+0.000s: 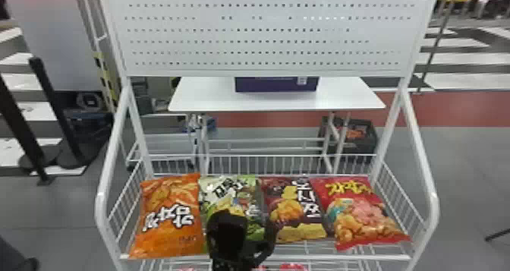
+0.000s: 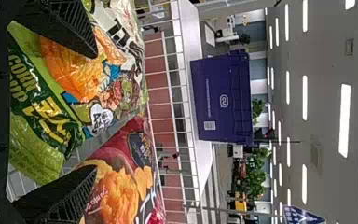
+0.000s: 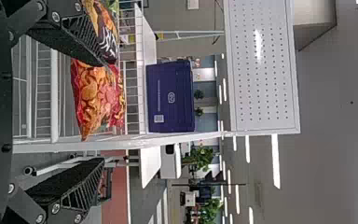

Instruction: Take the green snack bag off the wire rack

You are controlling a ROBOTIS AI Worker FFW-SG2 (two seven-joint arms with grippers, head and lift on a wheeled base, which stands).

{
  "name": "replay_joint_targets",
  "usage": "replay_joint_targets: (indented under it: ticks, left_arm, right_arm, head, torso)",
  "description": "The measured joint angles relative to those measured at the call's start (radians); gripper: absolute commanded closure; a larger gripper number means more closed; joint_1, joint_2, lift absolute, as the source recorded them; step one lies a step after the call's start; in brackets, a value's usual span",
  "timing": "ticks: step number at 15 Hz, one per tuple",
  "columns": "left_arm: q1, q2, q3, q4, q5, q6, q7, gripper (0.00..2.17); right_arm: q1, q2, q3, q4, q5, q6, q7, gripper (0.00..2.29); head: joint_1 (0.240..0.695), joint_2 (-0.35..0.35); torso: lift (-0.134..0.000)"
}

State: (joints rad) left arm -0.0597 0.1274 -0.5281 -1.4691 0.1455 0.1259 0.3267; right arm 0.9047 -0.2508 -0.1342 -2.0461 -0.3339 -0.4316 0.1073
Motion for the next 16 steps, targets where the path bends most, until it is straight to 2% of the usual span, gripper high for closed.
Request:
replay_joint_targets:
  ticks: [2,3,5,6,9,13,16]
  left_arm:
    - [-0.014,0.000,0.012,0.021,0.004,0.010,-0.001,0.25]
    - [-0.015,0.000,0.019,0.023,0.006,0.014,-0.002,0.43]
    - [-0.015,0.001,0.030,0.024,0.011,0.036,-0.001,1.09]
    - [-0.015,0.001,0.034,0.024,0.012,0.046,0.001,1.27]
    - [-0.007,0.007,0.037,0.016,0.011,0.071,0.000,1.44]
    - [0.024,0.013,0.039,-0.042,0.010,0.077,0.015,1.44]
    - [0.062,0.020,0.041,-0.135,0.013,0.079,0.015,1.44]
  right_arm:
    - [0.000,-0.002,-0.002,0.000,-0.002,0.000,0.000,0.17]
    - [0.000,-0.002,-0.002,0.000,-0.002,0.000,0.000,0.17]
    - [0.000,-0.003,-0.001,-0.001,-0.002,0.001,-0.001,0.17]
    - [0.001,-0.004,-0.001,-0.002,-0.002,0.001,-0.001,0.17]
    - [0.002,-0.007,-0.003,-0.003,-0.003,0.000,-0.002,0.17]
    - [0.002,-0.008,-0.004,-0.003,-0.004,0.000,-0.002,0.17]
    - [0.001,-0.008,-0.004,-0.004,-0.004,0.000,-0.002,0.17]
  head:
    - [0.499,0.000]
    - [0.499,0.000]
    - [0.499,0.000]
    - [0.499,0.000]
    - [0.499,0.000]
    - [0.499,0.000]
    - [0.499,0.000]
  torso:
    - [0.000]
    - [0.000]
    - [0.000]
    - [0.000]
    - [0.000]
    - [0.000]
    - [0.000]
